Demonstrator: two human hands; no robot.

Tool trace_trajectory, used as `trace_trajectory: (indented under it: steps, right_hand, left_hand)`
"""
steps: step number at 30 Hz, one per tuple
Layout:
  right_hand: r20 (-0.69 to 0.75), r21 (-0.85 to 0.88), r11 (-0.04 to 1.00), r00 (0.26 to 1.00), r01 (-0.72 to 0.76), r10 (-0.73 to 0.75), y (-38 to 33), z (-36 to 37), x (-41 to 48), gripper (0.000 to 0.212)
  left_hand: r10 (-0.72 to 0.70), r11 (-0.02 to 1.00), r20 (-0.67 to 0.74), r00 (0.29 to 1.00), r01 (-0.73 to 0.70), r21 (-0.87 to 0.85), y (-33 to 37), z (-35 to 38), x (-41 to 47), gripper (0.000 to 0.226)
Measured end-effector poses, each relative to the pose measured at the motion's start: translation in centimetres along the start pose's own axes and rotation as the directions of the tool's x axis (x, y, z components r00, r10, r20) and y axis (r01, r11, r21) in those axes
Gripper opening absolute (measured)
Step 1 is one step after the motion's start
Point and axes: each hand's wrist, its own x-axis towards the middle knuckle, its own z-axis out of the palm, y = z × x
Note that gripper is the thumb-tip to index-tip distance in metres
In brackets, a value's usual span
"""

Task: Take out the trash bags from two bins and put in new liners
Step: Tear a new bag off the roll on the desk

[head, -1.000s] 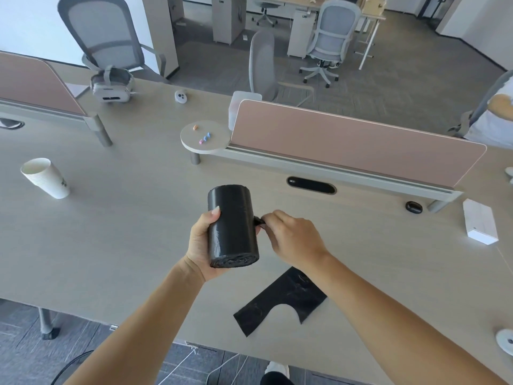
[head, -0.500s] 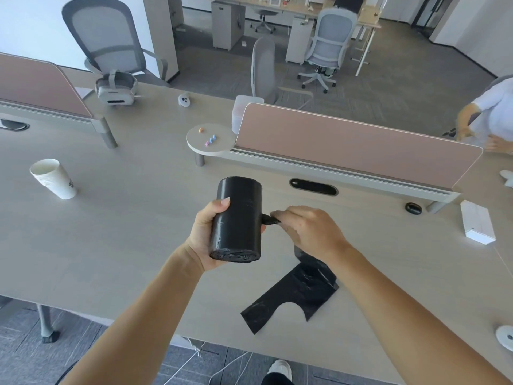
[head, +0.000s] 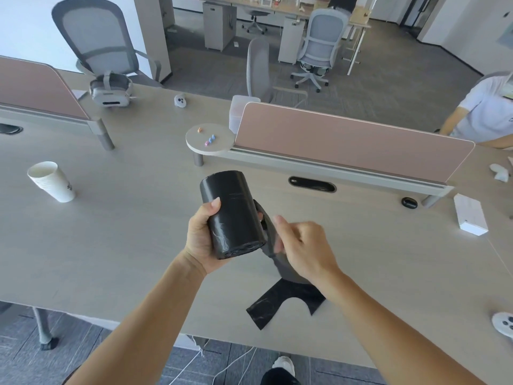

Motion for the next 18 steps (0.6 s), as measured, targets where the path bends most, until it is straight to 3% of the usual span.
trace_trajectory:
  steps: [2,4,7,9,12,16,18]
  right_hand:
    - [0.225,0.245,0.881,0.908,-0.405,0.355,-0.6,0.9,-0.1,0.066]
    - [0.372,0.445,0.668,0.802,-0.596,0.468,-0.6,1.6,0.8,0.064]
    - [0.490,0.718,0.317,0.774,-0.619,0.402,-0.8,2.0,2.9,0.046]
    - [0.511,0.781,0.186,0.782,-0.596,0.358,-0.7,2.0,4.2,0.036]
    - [0.573,0.737,0.220,0.763,-0.639,0.298,0.1,1.4,5.8,0.042]
    - [0.688,0.530,0.435,0.669,-0.728,0.281,1.3,-0.1,8.3,0.044]
    - [0.733,0.439,0.478,0.612,-0.760,0.299,1.6,-0.8,9.4,0.045]
  left_hand:
    - [-0.006,0.999,0.012,1.000,0.006,-0.035,0.0,-0.1,0.0,0.068]
    - [-0.029,0.998,0.017,0.999,0.030,-0.051,-0.1,-0.3,0.1,0.070]
    - [-0.062,0.997,0.033,0.998,0.063,-0.042,-0.6,-0.5,0.6,0.072]
    - [-0.072,0.996,0.031,0.997,0.074,-0.059,-0.8,-0.4,1.2,0.076]
    - [-0.047,0.998,0.035,0.998,0.048,-0.049,-0.7,-0.1,2.3,0.074]
    - [-0.057,0.998,0.031,0.998,0.056,0.039,-0.6,0.9,3.9,0.073]
    - [-0.040,0.997,0.002,0.999,0.040,0.067,-0.7,1.0,4.8,0.073]
